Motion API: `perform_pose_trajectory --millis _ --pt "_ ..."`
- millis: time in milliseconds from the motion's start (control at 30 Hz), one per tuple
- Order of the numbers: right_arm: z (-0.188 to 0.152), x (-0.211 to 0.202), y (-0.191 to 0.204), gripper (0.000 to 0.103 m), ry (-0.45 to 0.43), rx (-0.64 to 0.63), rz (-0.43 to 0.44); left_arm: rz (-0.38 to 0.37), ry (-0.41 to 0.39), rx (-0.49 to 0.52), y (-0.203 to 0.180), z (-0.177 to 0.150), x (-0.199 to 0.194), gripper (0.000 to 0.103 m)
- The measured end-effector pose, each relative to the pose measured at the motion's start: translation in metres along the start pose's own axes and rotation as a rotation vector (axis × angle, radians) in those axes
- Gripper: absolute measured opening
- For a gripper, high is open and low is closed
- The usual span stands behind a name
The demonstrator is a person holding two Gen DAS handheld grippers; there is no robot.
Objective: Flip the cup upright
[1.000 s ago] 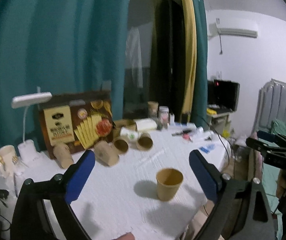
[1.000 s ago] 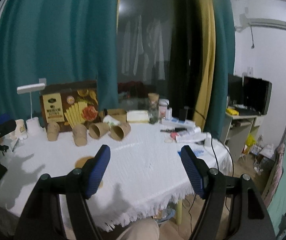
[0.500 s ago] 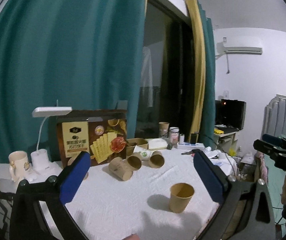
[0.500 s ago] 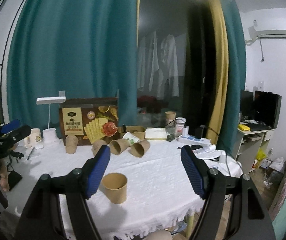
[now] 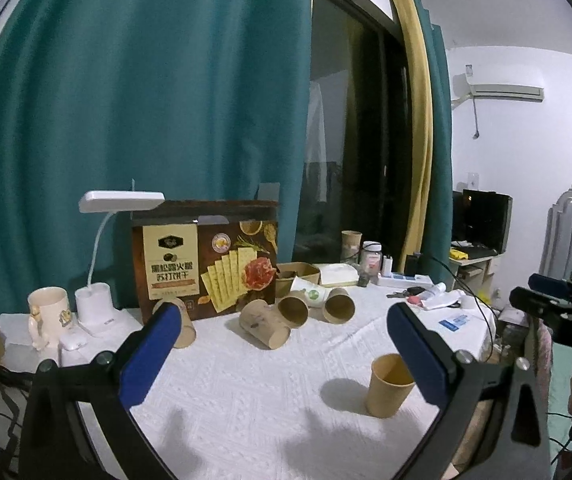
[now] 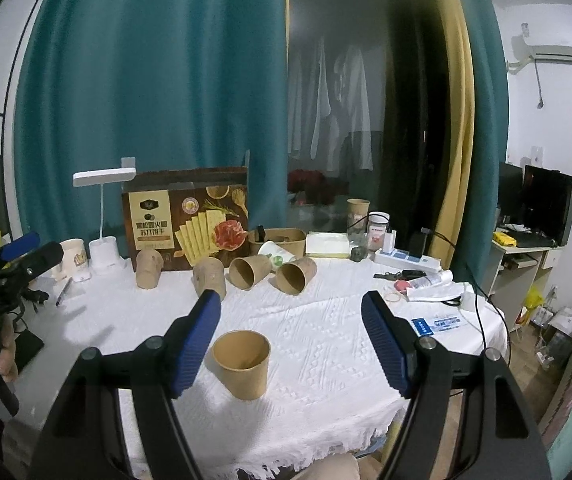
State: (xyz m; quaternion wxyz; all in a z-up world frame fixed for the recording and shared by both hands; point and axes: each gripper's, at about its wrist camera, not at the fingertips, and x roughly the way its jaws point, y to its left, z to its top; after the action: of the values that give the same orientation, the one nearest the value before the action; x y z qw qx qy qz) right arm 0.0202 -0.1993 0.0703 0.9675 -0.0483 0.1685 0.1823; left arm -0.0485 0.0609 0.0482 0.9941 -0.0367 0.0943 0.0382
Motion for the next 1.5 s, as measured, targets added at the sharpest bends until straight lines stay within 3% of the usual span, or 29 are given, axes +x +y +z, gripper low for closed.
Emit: perform_pose_trajectory --millis 1500 --pt "-0.004 0.022 -0.004 0.071 0.032 0.009 0.021 -0.044 0.012 0.015 -0.016 0.000 0.015 0.103"
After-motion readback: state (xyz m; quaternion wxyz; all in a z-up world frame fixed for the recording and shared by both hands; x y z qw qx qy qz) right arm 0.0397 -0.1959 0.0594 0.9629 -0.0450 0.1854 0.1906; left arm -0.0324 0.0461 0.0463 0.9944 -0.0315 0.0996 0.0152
